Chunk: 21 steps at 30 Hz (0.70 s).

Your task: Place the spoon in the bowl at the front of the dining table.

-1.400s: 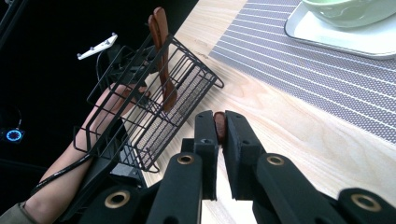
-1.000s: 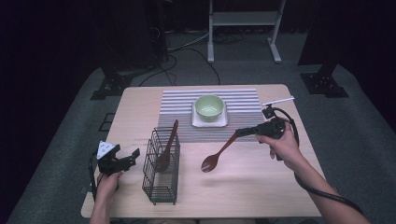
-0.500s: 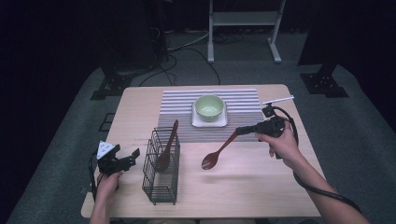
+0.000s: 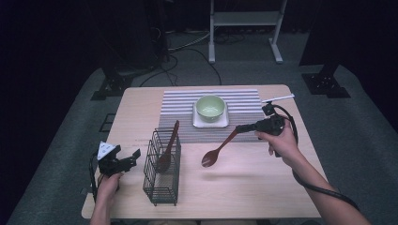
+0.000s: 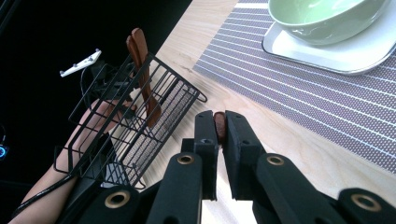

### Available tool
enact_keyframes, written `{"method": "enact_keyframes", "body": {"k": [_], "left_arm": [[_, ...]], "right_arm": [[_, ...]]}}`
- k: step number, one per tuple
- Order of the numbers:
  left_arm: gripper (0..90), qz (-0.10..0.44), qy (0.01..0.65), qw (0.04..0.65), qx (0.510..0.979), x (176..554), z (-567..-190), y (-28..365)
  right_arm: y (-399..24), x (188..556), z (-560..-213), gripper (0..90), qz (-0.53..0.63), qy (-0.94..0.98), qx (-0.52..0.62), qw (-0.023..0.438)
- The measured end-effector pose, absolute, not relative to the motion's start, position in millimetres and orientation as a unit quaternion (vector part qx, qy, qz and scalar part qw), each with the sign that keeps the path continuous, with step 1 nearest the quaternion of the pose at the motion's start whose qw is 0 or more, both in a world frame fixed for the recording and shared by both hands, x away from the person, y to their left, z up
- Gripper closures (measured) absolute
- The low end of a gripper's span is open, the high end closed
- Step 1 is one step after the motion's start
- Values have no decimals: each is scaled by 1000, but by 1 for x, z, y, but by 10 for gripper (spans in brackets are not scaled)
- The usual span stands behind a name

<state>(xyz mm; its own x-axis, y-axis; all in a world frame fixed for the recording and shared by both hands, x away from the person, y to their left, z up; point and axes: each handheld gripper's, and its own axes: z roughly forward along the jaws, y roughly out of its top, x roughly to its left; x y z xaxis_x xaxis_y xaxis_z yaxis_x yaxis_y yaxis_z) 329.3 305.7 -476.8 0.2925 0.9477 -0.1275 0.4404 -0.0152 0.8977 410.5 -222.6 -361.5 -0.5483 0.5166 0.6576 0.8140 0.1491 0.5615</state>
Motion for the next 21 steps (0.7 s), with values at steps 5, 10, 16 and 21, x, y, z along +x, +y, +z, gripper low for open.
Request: {"method": "enact_keyframes", "body": {"k": [5, 10, 16, 21], "left_arm": [[81, 274, 528, 462, 658, 329, -477, 306], [81, 274, 528, 463, 657, 329, -477, 306], [81, 274, 528, 463, 658, 329, -477, 306], [81, 274, 528, 462, 658, 329, -477, 306]], "right_arm": [[-221, 413, -362, 832, -473, -742, -449, 155], [-221, 414, -363, 832, -474, -741, -450, 155], [-220, 417, -362, 832, -475, -739, -452, 153], [-218, 419, -360, 832, -474, -739, -454, 150]]}}
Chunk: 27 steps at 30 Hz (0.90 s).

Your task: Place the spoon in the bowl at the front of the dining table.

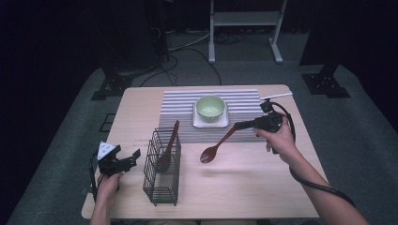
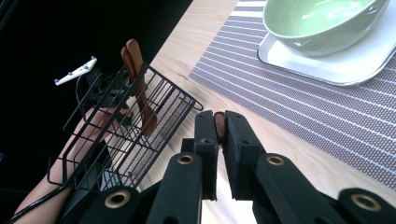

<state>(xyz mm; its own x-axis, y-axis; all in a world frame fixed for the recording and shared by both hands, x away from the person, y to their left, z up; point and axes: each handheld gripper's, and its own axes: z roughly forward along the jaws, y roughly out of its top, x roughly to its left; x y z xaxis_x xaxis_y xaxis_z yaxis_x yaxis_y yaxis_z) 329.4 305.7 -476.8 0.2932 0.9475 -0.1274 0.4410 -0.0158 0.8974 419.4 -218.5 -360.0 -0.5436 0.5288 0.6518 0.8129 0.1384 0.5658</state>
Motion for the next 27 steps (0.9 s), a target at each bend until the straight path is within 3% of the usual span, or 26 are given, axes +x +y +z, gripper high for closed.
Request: {"method": "enact_keyframes", "body": {"k": [27], "left_arm": [[81, 273, 528, 464, 657, 329, -477, 306]], "right_arm": [[-212, 432, -360, 832, -476, -736, -460, 142]]}}
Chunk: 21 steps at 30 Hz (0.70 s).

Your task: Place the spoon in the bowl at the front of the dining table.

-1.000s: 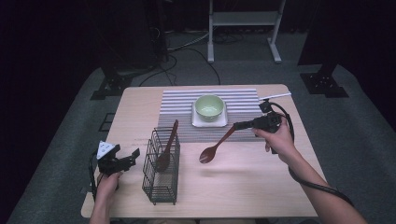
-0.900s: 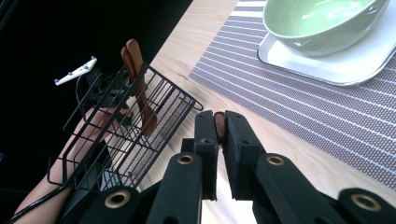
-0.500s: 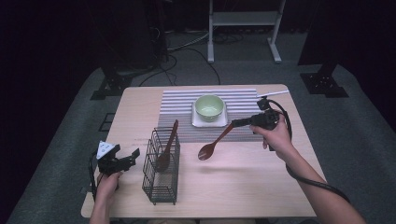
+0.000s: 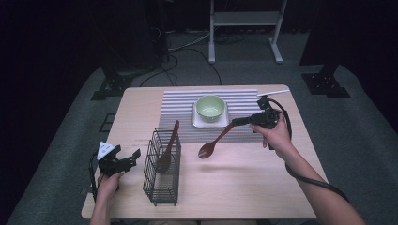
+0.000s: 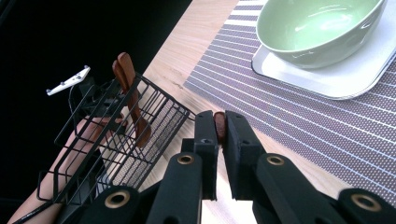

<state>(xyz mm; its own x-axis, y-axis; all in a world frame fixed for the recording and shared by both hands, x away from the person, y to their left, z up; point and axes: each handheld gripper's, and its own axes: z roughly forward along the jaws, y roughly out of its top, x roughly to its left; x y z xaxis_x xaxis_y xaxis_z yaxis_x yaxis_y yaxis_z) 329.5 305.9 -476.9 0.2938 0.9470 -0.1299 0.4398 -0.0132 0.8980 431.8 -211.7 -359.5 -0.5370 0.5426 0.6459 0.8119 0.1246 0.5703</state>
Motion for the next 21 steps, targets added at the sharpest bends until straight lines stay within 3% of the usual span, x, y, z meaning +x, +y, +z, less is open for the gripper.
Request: {"method": "enact_keyframes", "body": {"k": [21], "left_arm": [[81, 273, 528, 464, 657, 329, -477, 306]], "right_arm": [[-211, 444, -356, 832, -475, -733, -469, 129]]}}
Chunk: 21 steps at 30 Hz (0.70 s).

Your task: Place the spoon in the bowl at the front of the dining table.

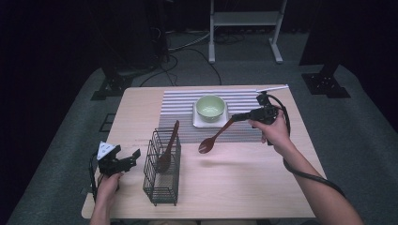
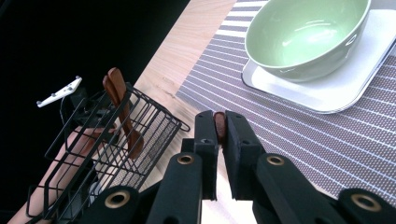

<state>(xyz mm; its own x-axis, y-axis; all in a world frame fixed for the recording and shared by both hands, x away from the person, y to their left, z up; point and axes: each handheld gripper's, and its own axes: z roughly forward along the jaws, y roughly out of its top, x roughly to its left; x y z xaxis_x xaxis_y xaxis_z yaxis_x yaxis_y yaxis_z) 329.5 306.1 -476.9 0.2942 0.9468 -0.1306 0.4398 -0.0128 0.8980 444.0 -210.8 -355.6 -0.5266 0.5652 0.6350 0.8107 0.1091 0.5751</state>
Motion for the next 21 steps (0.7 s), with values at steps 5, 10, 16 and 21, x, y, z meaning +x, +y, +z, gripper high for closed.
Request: {"method": "enact_keyframes", "body": {"k": [5, 10, 16, 21], "left_arm": [[81, 273, 527, 464, 657, 329, -477, 306], [81, 273, 528, 464, 657, 329, -477, 306], [81, 273, 528, 465, 657, 329, -477, 306], [81, 273, 528, 465, 657, 330, -477, 306]], "right_arm": [[-210, 448, -354, 832, -477, -730, -472, 127], [-210, 451, -353, 832, -478, -729, -474, 123], [-209, 456, -350, 832, -478, -728, -477, 117], [-209, 461, -346, 832, -479, -725, -482, 109]]}}
